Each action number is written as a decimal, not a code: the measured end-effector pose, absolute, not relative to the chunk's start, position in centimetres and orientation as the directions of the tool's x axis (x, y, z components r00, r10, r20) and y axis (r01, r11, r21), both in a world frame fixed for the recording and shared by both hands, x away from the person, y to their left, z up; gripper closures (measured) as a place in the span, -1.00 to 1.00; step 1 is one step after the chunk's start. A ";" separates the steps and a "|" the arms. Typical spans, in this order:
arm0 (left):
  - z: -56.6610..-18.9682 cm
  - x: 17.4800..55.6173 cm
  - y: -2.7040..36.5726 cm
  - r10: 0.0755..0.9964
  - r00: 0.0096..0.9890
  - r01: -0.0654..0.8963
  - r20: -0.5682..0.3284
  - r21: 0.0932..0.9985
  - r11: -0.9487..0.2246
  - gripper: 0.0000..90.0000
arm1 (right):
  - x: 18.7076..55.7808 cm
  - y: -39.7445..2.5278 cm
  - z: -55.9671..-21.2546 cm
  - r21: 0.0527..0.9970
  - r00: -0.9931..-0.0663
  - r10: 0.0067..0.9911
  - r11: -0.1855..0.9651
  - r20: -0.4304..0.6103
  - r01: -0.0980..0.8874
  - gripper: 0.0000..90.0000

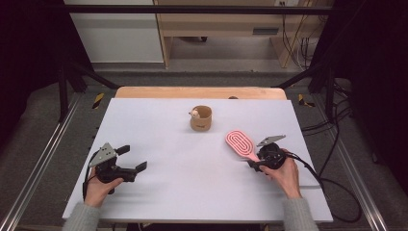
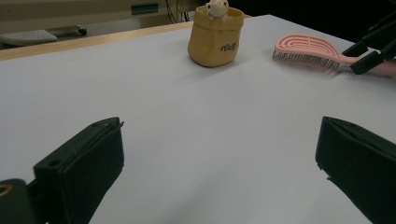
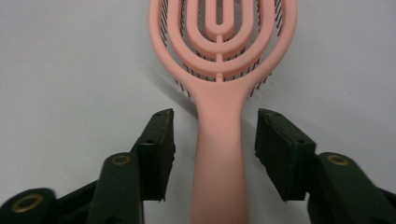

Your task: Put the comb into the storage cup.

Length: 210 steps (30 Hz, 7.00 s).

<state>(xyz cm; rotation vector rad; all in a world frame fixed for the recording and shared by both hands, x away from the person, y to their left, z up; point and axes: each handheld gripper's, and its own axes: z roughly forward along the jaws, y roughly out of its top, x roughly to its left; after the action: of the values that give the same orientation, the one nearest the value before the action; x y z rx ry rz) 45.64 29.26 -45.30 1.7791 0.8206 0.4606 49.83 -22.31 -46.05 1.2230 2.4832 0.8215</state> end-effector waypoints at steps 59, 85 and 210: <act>-45.2 45.6 29.3 0.720 0.689 0.305 -0.081 0.934 -0.187 -0.97 | 49.2 -22.4 -45.2 0.673 -0.549 0.834 0.382 0.044 0.634 0.53; -45.0 45.5 28.4 0.711 0.697 0.310 -0.095 0.934 -0.179 -0.98 | 48.2 -22.0 -43.7 0.745 -0.581 0.809 0.335 0.086 0.576 0.53; -42.4 47.7 14.7 0.579 0.766 0.379 -0.279 0.924 -0.056 -0.98 | 46.3 -16.3 -42.7 0.865 -0.743 0.665 0.325 0.079 0.383 0.53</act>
<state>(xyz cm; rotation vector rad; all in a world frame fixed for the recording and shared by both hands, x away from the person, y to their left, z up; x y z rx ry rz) 47.75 14.72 -42.38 1.6723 0.7687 0.1929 46.28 -16.33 -42.74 0.9412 2.3040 1.3823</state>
